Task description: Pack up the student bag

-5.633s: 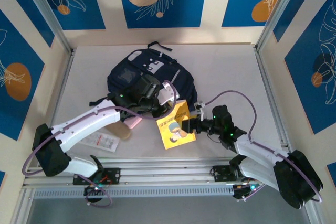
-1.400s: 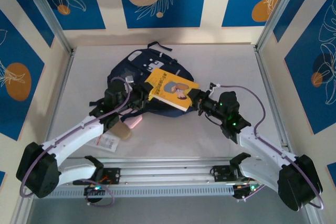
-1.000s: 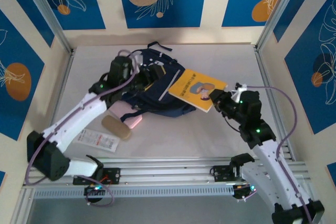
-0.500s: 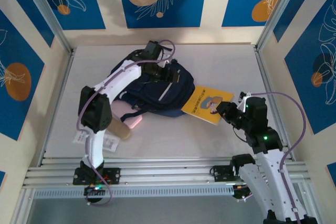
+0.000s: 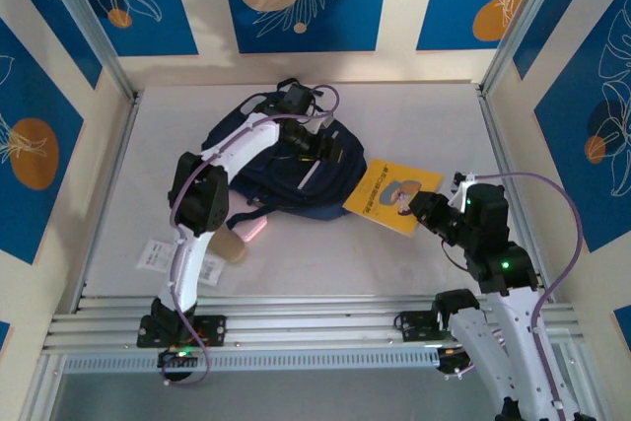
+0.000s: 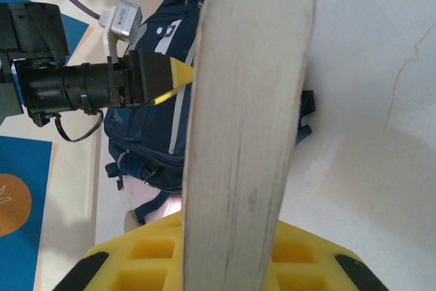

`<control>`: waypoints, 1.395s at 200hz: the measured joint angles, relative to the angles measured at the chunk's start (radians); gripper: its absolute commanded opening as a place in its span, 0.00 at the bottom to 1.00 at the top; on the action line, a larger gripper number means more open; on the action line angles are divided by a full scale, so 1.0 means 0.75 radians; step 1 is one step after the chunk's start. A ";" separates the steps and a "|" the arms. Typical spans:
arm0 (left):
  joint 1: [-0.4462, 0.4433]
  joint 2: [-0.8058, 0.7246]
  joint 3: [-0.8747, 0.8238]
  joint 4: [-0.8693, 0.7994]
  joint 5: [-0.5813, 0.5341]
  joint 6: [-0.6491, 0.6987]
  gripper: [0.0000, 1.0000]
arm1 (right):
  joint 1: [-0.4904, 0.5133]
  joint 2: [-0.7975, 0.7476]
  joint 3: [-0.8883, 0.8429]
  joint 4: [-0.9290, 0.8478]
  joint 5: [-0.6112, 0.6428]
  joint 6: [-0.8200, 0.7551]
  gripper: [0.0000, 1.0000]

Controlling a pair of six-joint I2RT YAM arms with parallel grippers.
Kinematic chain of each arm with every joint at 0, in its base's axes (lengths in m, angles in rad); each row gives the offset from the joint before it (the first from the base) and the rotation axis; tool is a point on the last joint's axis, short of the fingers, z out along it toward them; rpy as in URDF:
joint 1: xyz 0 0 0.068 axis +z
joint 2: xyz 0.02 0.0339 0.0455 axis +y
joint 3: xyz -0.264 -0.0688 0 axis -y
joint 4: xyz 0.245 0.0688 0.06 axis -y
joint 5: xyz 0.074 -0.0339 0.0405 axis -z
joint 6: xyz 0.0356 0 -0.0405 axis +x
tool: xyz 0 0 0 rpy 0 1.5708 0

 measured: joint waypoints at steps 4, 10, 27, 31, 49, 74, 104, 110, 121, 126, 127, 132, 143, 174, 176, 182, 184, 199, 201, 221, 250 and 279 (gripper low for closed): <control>0.000 0.000 0.000 0.002 0.001 0.002 0.69 | 0.000 0.000 0.000 -0.002 0.001 0.000 0.00; 0.001 0.000 -0.001 0.004 0.001 0.005 0.67 | 0.000 0.000 0.000 -0.003 0.000 0.001 0.00; 0.001 0.000 -0.010 0.018 0.014 0.014 0.63 | 0.000 0.000 0.000 -0.003 0.000 0.001 0.00; 0.001 0.000 -0.012 0.023 0.021 0.010 0.63 | 0.000 -0.001 0.000 -0.003 0.001 0.001 0.00; 0.001 0.008 -0.020 0.043 0.052 -0.001 0.57 | 0.000 -0.008 -0.001 -0.003 0.004 0.001 0.00; 0.001 0.038 -0.031 0.079 0.095 -0.021 0.53 | 0.000 -0.016 -0.001 -0.003 0.005 0.001 0.00; 0.002 0.067 -0.043 0.097 0.109 -0.027 0.44 | 0.000 -0.017 -0.002 -0.004 0.009 0.001 0.00; 0.002 0.068 -0.043 0.098 0.111 -0.032 0.39 | 0.000 -0.017 -0.002 -0.004 0.009 0.001 0.00; 0.003 0.070 -0.043 0.106 0.115 -0.028 0.30 | 0.000 -0.017 -0.002 -0.005 0.012 0.001 0.00; 0.003 0.071 -0.043 0.107 0.115 -0.030 0.26 | 0.000 -0.017 -0.002 -0.006 0.015 0.001 0.00; 0.003 0.071 -0.043 0.107 0.115 -0.028 0.25 | 0.000 -0.017 -0.002 -0.006 0.015 0.001 0.00; 0.003 0.072 -0.043 0.106 0.114 -0.033 0.21 | 0.000 -0.017 -0.002 -0.008 0.018 0.001 0.00; 0.003 0.075 -0.043 0.104 0.107 -0.038 0.10 | 0.000 -0.017 -0.002 -0.013 0.024 0.001 0.00; 0.013 0.079 -0.003 0.049 0.089 -0.015 0.00 | 0.001 -0.017 0.000 -0.033 0.043 0.001 0.00; 0.013 0.079 0.001 0.046 0.089 -0.016 0.00 | 0.001 -0.017 0.000 -0.034 0.044 0.001 0.00; 0.016 0.079 0.014 0.036 0.090 -0.016 0.00 | 0.001 -0.017 0.000 -0.037 0.050 0.001 0.00; 0.017 0.078 0.019 0.031 0.089 -0.016 0.00 | 0.001 -0.017 0.000 -0.038 0.053 0.001 0.00; 0.026 0.075 0.052 -0.002 0.090 -0.015 0.00 | 0.001 -0.017 0.000 -0.043 0.063 0.002 0.00; 0.026 0.075 0.055 -0.005 0.090 -0.016 0.00 | 0.001 -0.017 0.000 -0.044 0.063 0.002 0.00; 0.042 0.067 0.127 -0.073 0.098 -0.016 0.00 | 0.001 -0.016 0.000 -0.043 0.063 0.006 0.00; 0.081 0.016 0.226 -0.157 0.113 -0.016 0.00 | -0.001 -0.003 0.000 -0.040 0.063 0.015 0.00; 0.119 -0.061 0.261 -0.175 0.126 -0.022 0.00 | -0.010 0.018 -0.001 -0.025 0.051 0.033 0.00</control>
